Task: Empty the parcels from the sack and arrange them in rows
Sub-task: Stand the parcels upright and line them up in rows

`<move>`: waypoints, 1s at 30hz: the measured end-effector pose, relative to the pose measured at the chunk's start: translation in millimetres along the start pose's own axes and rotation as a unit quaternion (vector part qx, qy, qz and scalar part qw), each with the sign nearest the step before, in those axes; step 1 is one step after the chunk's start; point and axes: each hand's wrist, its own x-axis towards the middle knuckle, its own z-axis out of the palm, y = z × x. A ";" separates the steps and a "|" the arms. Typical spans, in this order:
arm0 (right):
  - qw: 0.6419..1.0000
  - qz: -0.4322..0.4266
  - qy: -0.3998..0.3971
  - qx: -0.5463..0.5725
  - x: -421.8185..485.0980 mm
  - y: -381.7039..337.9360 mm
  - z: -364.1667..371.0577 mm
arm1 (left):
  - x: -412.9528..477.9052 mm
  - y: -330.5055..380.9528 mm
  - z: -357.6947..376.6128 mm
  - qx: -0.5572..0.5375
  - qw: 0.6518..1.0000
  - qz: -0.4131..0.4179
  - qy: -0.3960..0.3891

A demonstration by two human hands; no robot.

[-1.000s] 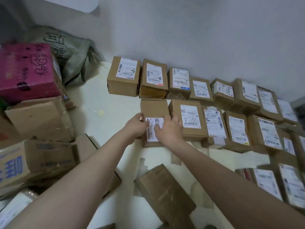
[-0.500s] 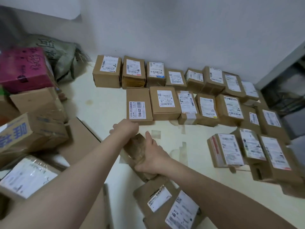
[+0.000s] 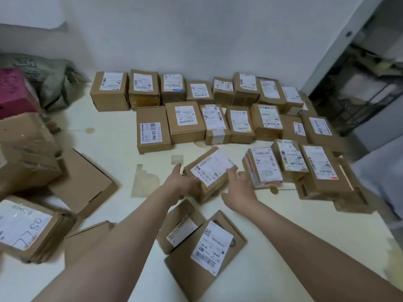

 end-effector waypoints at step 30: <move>0.986 0.047 -0.099 0.124 -57.7 -42.2 82.1 | -8.3 -93.0 -28.3 0.211 0.962 -0.002 0.176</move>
